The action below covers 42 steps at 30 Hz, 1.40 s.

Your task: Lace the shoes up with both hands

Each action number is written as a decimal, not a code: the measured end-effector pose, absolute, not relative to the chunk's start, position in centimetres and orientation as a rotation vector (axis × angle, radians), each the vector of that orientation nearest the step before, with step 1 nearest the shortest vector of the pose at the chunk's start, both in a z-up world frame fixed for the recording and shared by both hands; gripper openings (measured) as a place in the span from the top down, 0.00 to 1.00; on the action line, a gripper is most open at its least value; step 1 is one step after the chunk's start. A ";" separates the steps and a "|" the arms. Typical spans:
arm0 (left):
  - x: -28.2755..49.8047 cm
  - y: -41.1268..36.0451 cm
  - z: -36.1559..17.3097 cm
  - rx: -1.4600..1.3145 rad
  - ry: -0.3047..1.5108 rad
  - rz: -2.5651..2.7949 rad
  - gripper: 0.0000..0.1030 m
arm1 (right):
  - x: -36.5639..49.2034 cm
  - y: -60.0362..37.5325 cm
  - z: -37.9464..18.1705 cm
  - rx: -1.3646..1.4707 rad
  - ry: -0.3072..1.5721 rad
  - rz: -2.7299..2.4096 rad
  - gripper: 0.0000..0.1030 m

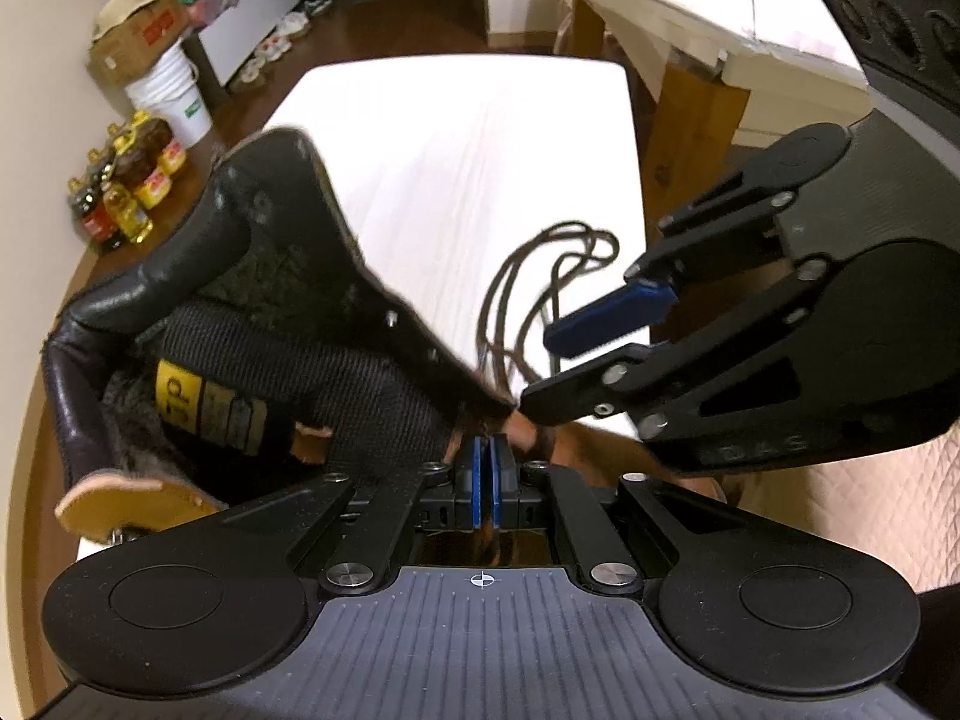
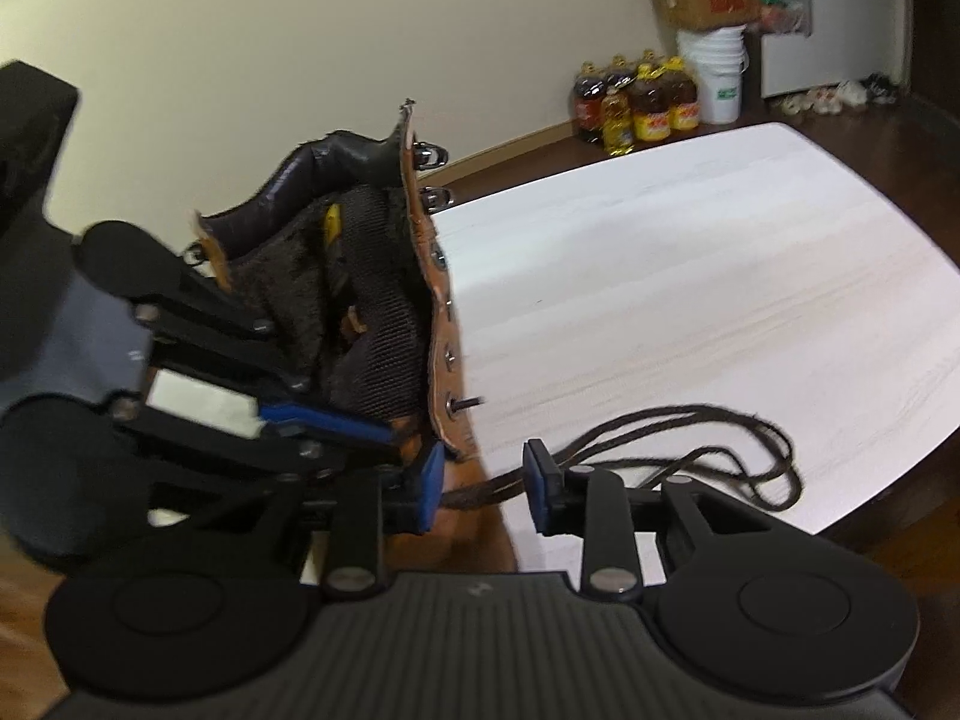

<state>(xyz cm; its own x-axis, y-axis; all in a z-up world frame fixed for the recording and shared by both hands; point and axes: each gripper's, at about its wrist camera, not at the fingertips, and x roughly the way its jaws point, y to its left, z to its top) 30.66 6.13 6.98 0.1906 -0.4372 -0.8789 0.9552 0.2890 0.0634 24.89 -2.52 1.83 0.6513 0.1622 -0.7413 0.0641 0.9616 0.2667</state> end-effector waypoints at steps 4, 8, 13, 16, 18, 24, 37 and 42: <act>30.5 6.2 6.8 0.725 0.876 -1.104 0.97 | 24.7 -4.7 1.9 0.401 0.855 0.074 0.74; 30.4 6.3 6.8 0.724 0.872 -1.098 0.97 | 24.9 -8.9 -1.0 0.882 0.864 0.065 0.74; 30.4 6.3 6.8 0.715 0.873 -1.091 0.97 | 23.8 -11.1 -5.2 1.359 0.791 0.028 0.74; 30.4 6.4 6.8 0.710 0.872 -1.089 0.97 | 23.6 -11.1 -6.8 1.507 0.766 0.039 0.75; 30.5 6.4 6.8 0.703 0.873 -1.088 0.97 | 23.7 -10.9 -7.3 1.532 0.779 0.035 0.84; 30.3 8.1 7.8 0.642 0.923 -1.096 0.89 | 23.6 -11.7 -6.7 1.536 0.756 0.041 0.97; 31.4 19.6 4.0 0.809 1.103 -0.885 0.83 | 21.0 -18.3 0.1 1.247 0.672 -0.139 0.97; 31.9 19.0 2.6 0.803 1.077 -0.933 0.83 | 21.3 -17.0 0.3 1.231 0.718 -0.141 0.97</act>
